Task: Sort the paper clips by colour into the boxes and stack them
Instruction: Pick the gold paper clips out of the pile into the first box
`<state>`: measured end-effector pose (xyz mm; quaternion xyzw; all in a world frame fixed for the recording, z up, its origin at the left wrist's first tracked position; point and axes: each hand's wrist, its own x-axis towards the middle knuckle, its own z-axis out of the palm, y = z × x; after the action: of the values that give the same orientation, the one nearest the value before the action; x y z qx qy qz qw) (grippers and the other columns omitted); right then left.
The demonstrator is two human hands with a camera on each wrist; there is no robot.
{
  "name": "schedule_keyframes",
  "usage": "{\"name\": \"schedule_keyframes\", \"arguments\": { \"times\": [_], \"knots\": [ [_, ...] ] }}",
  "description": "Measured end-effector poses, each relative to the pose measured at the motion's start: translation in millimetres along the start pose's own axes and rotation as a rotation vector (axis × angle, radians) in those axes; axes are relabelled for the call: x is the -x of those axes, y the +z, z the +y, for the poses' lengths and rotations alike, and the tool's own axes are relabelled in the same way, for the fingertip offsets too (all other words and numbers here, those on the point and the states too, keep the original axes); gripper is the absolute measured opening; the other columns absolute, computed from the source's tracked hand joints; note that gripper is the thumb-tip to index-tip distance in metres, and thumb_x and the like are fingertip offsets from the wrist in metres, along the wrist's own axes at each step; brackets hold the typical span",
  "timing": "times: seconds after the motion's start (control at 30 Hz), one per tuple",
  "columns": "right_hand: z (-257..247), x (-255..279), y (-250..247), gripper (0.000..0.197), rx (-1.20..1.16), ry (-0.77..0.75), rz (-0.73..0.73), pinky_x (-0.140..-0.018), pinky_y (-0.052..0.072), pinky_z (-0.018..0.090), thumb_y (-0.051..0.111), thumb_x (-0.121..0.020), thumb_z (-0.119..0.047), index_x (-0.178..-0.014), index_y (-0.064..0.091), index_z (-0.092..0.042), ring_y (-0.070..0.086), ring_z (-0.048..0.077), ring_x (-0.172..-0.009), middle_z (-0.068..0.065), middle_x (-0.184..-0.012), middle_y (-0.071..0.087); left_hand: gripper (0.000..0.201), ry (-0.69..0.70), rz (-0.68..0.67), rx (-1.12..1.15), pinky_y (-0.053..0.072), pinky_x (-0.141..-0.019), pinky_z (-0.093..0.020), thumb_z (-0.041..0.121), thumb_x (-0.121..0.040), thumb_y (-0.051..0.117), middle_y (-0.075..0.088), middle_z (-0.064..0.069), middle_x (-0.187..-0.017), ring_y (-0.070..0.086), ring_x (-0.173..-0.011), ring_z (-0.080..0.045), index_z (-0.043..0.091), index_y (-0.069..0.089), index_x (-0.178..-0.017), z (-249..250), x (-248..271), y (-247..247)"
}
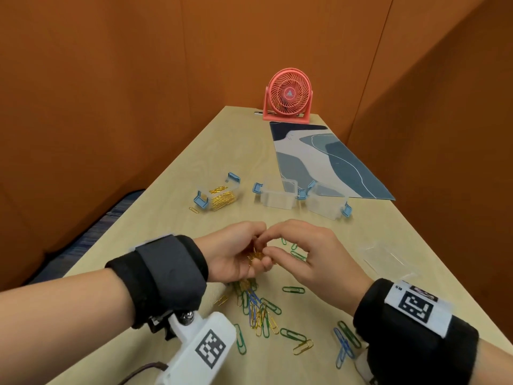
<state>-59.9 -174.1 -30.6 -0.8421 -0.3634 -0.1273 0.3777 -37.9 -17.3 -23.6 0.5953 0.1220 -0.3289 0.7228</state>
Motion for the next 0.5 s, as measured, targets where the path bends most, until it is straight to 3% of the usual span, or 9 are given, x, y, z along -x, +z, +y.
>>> {"name": "schedule_keyframes", "arguments": {
  "times": [0.1,0.23,0.33,0.43,0.5],
  "knots": [
    [-1.3,5.0,-4.4,0.024,0.01,0.011,-0.009,-0.083,0.038,0.007,0.065,-0.084,-0.032,-0.104,0.065,-0.021,0.055,0.001,-0.094,-0.01,-0.097,0.062,0.031,0.052,0.033,-0.04,0.025,-0.027,-0.01,0.006,-0.091,0.041,0.04,0.001,-0.05,0.036,-0.032,-0.005,0.014,0.037,-0.061,19.5,-0.7,-17.8],
    [-10.7,15.4,-13.4,0.037,-0.033,0.154,-0.434,-0.079,0.044,0.014,0.081,-0.066,-0.04,-0.098,0.069,-0.027,0.055,0.007,-0.089,-0.011,-0.094,0.061,0.024,0.249,0.319,-0.16,0.032,-0.033,-0.012,0.004,-0.092,0.044,0.04,0.0,-0.059,0.042,-0.041,-0.006,0.012,0.04,-0.07,71.9,-5.4,-44.1],
    [-17.9,20.2,-17.2,0.039,0.0,0.194,-0.658,-0.075,0.046,0.017,0.084,-0.062,-0.036,-0.098,0.071,-0.027,0.057,0.009,-0.085,-0.006,-0.096,0.061,0.021,0.397,0.499,-0.149,0.041,-0.052,-0.017,0.013,-0.096,0.047,0.042,-0.002,-0.069,0.043,-0.058,-0.012,0.012,0.042,-0.075,103.4,-10.8,-53.3],
    [-18.3,20.5,-17.8,0.037,0.004,0.217,-0.728,-0.07,0.044,0.018,0.083,-0.064,-0.029,-0.099,0.071,-0.028,0.056,0.01,-0.081,-0.006,-0.097,0.059,0.033,0.421,0.541,-0.229,0.047,-0.077,-0.029,0.03,-0.101,0.037,0.051,-0.004,-0.077,0.051,-0.071,-0.016,0.01,0.049,-0.078,115.9,-26.9,-62.6],
    [-14.8,20.1,-15.7,0.035,0.019,0.214,-0.737,-0.068,0.044,0.018,0.083,-0.066,-0.03,-0.099,0.071,-0.027,0.055,0.012,-0.079,-0.006,-0.094,0.058,0.043,0.412,0.544,-0.374,0.038,-0.099,-0.04,0.038,-0.102,0.028,0.059,-0.004,-0.094,0.055,-0.091,-0.019,0.009,0.058,-0.091,115.4,-35.1,-68.4]
  ]
}}
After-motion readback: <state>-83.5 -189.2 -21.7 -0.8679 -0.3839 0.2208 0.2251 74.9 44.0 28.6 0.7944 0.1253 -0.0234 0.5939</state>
